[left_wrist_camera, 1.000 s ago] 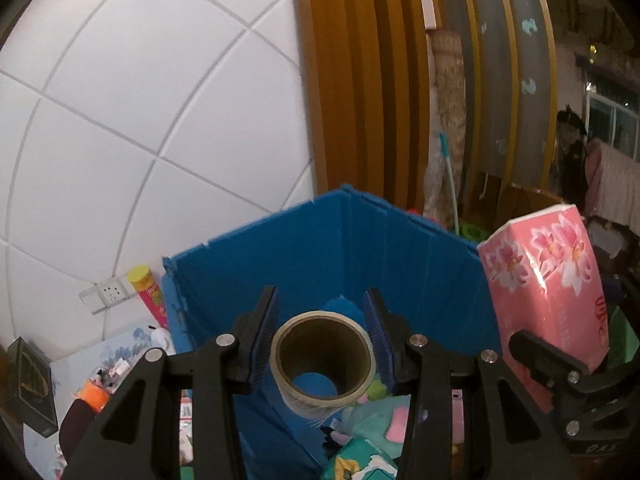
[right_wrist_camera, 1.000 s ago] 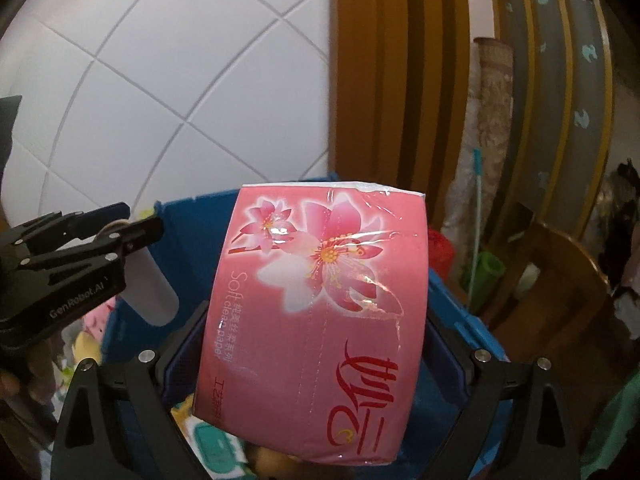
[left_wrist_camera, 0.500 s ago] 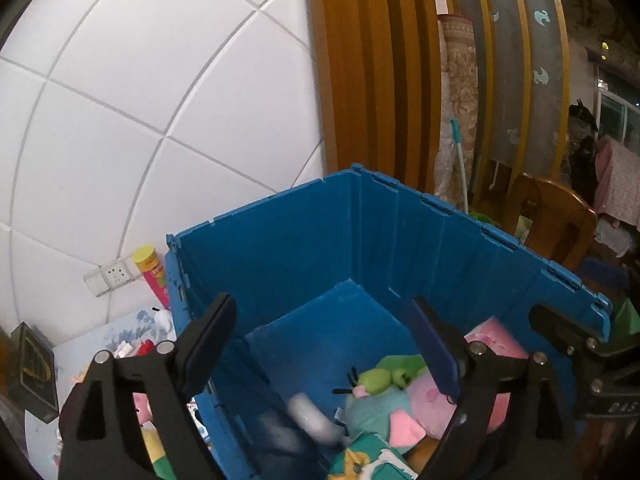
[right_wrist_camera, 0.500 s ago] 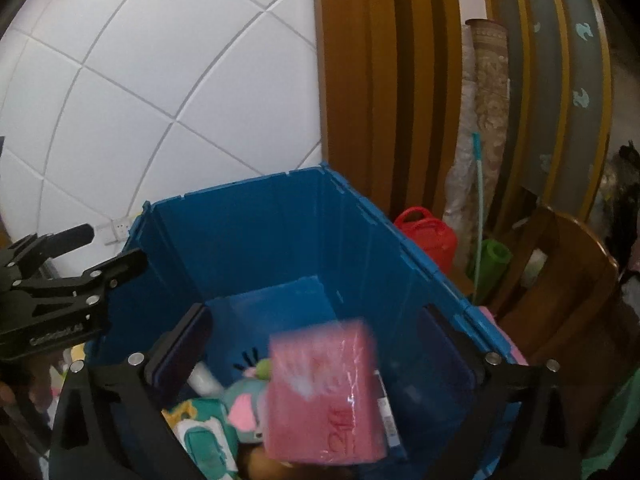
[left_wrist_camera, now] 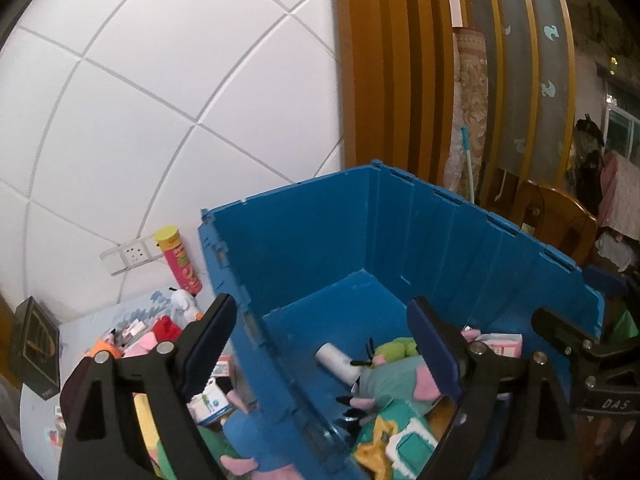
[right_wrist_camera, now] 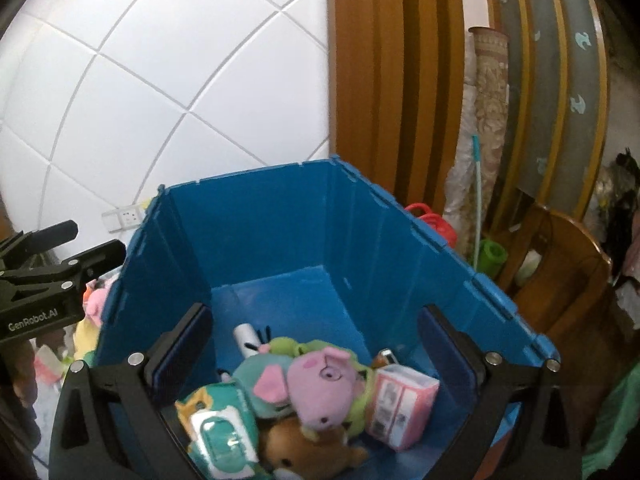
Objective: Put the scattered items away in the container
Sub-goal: 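Open both grippers to drop the tissue pack and roll into the crate, then move both grippers back over the pile toward the large pink tissue pack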
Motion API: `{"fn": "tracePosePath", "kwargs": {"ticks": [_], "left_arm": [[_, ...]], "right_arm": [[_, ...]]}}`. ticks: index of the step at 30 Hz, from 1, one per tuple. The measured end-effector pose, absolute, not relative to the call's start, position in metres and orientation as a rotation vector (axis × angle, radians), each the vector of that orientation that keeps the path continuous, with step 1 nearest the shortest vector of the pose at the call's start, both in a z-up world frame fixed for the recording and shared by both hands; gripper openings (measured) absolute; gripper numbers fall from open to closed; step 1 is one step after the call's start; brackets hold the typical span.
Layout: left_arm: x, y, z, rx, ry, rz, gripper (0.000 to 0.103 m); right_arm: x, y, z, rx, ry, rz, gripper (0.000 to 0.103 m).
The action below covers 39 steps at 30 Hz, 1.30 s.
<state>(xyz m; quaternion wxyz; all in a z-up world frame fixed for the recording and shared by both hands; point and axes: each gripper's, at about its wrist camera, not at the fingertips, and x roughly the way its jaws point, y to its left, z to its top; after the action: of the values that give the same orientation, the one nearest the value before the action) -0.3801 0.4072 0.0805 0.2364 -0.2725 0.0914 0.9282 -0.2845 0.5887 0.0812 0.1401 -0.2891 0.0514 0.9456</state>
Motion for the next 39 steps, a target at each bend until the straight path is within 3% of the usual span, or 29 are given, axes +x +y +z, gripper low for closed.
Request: {"fn": "tracePosePath", "kwargs": {"ticks": [18, 32, 39], "left_arm": [[-0.337, 0.217, 0.035, -0.841, 0.146, 2.721, 0.087], [-0.3, 0.013, -0.037, -1.101, 0.099, 2.88, 0.087], [-0.292, -0.042, -0.082, -1.235, 0.103, 2.859, 0.087]], "right_arm": [[-0.27, 0.444, 0.071, -0.81, 0.166, 2.918, 0.103], [-0.28, 0.287, 0.016, -0.983, 0.148, 3.055, 0.103], [-0.278, 0.229, -0.028, -1.097, 0.157, 3.066, 0.103]]}}
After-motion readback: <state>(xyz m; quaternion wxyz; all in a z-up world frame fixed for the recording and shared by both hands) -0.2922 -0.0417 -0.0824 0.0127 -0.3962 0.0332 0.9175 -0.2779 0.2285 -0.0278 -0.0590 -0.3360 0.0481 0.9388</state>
